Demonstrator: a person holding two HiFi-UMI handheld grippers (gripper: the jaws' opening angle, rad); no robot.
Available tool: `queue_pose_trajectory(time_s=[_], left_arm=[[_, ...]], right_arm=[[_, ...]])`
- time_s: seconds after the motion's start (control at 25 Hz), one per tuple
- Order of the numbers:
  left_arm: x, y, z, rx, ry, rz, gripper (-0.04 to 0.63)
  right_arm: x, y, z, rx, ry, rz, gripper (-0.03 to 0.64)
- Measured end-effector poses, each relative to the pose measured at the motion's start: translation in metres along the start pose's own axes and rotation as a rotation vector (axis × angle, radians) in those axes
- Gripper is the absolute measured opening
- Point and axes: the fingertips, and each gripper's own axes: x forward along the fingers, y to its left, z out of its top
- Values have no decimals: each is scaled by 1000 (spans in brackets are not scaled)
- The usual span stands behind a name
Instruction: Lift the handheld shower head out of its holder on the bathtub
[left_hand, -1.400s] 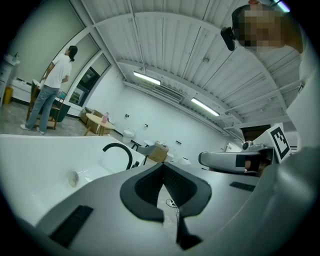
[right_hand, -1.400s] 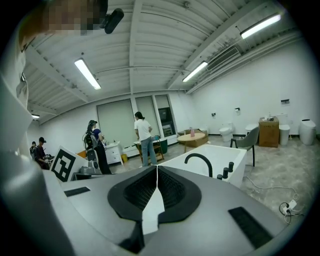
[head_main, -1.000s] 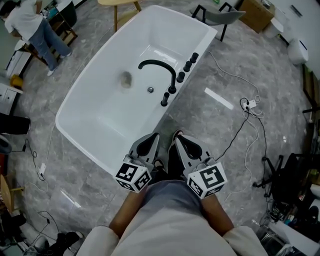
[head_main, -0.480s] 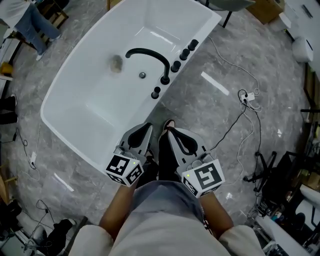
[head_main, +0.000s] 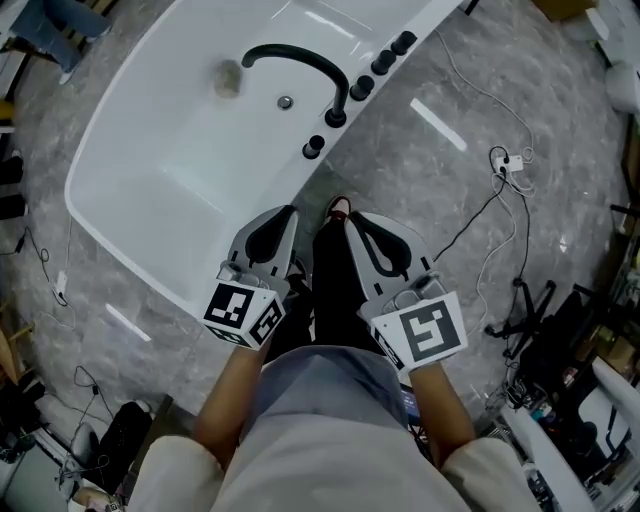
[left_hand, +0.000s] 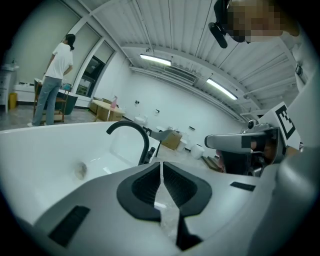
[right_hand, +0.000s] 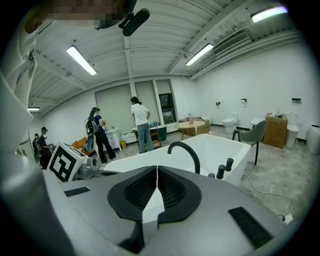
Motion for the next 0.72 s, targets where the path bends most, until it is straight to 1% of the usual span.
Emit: queue_pose_trajectory(time_s=[0.16, 0.28, 0.52, 0.72], left_arm=[[8, 10, -8, -13, 0, 27, 7], [11, 14, -16, -25, 4, 50, 8], [26, 24, -33, -34, 31, 39, 8], [43, 33, -41, -44, 26, 66, 8]], right_arm=[[10, -16, -7, 20, 8, -6, 20], [17, -23, -14, 0, 26, -1, 20], [36, -37, -23, -25, 45, 1, 20], [46, -52, -37, -11, 66, -2, 20]])
